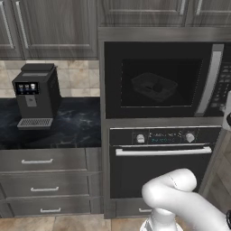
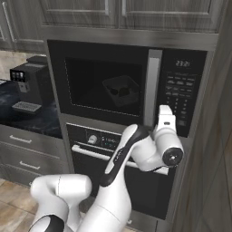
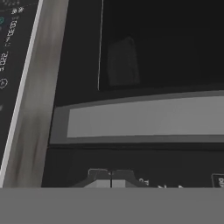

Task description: Place the tupperware containing the chicken drumstick and onion meal in the microwave. Close the microwave door and press the start button to reheat the meal.

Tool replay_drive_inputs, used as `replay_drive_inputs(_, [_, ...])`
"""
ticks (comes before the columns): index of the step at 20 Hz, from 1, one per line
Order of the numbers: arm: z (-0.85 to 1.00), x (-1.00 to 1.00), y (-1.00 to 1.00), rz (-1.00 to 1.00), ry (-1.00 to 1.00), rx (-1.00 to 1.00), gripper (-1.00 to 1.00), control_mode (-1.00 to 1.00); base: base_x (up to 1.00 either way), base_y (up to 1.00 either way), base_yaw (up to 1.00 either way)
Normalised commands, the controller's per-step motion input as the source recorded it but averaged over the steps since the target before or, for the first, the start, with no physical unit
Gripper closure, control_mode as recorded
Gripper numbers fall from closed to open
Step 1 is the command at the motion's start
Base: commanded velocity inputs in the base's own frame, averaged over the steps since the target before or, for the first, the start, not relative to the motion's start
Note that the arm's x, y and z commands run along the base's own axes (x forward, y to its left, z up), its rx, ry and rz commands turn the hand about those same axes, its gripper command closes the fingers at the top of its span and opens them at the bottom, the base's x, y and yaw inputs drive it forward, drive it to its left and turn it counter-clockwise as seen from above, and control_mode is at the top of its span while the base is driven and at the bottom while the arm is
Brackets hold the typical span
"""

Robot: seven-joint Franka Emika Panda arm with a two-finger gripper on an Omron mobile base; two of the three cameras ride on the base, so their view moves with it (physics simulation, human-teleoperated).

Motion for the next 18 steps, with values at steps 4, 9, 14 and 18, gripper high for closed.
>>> replay_drive_inputs(4, [-0.05,0.19,-0.05,0.03,0.0,0.0,1.0,-1.0,0.0,0.0,0.0])
replay_drive_inputs(9, [-0.07,0.19,-0.07,0.02,0.0,0.0,1.0,-1.0,0.0,0.0,0.0])
replay_drive_inputs(14, [-0.09,0.17,-0.11,0.01,0.0,0.0,1.0,-1.0,0.0,0.0,0.0])
replay_drive_inputs(18, [-0.13,0.18,-0.08,0.01,0.0,0.0,1.0,-1.0,0.0,0.0,0.0])
